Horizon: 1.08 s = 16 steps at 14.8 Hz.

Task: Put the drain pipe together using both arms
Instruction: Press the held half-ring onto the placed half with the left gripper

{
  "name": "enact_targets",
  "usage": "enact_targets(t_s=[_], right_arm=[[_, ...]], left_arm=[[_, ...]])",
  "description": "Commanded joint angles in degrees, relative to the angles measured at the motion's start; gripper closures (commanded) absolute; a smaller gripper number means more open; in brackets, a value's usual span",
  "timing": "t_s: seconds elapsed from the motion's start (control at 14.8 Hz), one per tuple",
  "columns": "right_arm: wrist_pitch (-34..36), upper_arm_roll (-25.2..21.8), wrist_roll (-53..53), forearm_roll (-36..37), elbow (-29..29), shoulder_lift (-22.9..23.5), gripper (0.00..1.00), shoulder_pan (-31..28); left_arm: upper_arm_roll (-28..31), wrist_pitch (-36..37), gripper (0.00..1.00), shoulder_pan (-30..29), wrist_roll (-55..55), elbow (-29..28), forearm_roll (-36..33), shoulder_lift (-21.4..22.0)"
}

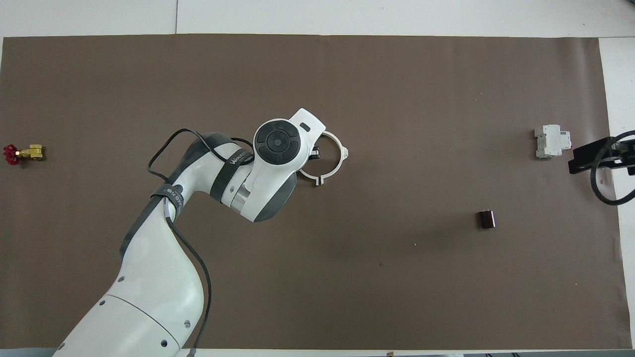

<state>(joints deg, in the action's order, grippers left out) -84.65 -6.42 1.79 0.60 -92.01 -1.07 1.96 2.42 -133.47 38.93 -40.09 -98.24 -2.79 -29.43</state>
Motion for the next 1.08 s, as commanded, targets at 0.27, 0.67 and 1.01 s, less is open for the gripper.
enact_targets(t_s=[0.27, 0.67, 1.01], right_arm=[[0.5, 0.1, 1.6, -0.4, -0.6, -0.8, 0.00, -0.6], [0.5, 0.1, 1.5, -0.4, -0.6, -0.8, 0.00, -0.6], [0.5, 0.1, 1.5, -0.4, -0.6, -0.8, 0.00, -0.6]], left_arm=[[0.7, 1.3, 1.00, 1.8, -4.0, -0.8, 1.0, 0.6], [0.8, 0.4, 1.00, 0.9, -3.9, -0.5, 0.9, 0.5], [0.8, -2.0, 1.00, 0.4, -3.6, -0.5, 0.8, 0.4]])
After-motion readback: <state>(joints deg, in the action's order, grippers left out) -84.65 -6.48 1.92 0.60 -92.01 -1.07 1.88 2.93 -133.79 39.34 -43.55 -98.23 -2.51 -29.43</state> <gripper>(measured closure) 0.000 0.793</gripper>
